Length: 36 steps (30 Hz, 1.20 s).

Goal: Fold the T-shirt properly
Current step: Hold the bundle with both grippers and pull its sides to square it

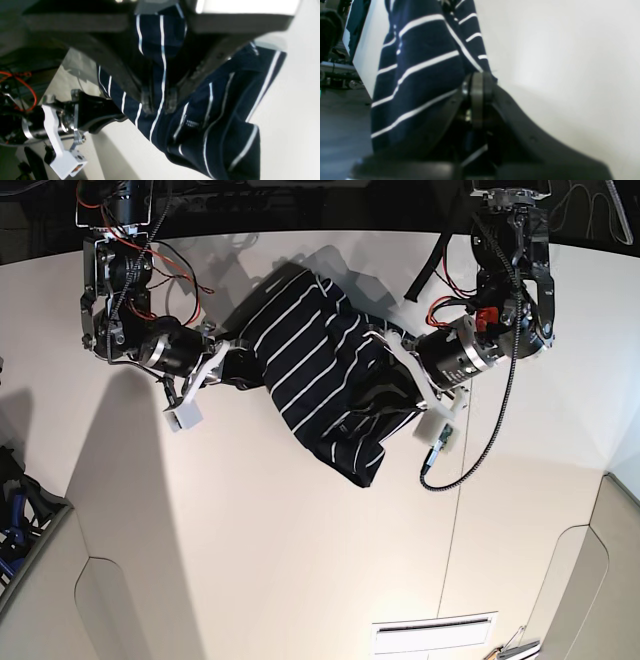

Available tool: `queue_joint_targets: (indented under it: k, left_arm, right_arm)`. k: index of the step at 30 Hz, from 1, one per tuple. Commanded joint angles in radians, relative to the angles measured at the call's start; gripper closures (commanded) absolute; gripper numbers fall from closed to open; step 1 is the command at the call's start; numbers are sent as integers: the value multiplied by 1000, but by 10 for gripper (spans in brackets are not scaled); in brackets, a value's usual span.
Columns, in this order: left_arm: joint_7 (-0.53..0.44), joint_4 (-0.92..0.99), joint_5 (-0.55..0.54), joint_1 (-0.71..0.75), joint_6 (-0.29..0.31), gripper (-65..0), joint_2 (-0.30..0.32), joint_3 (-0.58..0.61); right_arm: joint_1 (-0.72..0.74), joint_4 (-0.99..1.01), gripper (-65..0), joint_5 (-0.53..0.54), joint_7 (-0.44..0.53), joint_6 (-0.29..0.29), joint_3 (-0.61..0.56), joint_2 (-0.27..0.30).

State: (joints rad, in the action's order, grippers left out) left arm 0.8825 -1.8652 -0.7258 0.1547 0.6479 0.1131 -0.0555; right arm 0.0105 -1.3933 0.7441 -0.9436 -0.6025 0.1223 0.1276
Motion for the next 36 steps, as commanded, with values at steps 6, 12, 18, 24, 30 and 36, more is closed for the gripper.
queue_joint_targets:
  k: [6,12,18,24,30,36]
  left_arm:
    - [-84,124,106,-100,-36,-84,-50,68]
    - [-117,325,148,-221,-54,-84,-63,85]
    - [-119,446,219,-309,-54,-84,-63,83]
    - [-102,459,222,-320,-53,-84,-63,83]
    - [-14,406,123,-320,-48,-84,-40,83]
    - [27,249,69,-252,-31,-84,14,80]
  right_arm:
    - [14,-19,0,19,15,-7,2,5]
    - [9,-19,0,19,-5,-7,2,5]
    - [8,-19,0,-5,-8,-7,2,5]
    - [8,-18,0,-7,-8,-7,2,5]
    - [8,-18,0,-8,-7,-7,2,5]
    - [8,-18,0,-45,-6,-7,2,5]
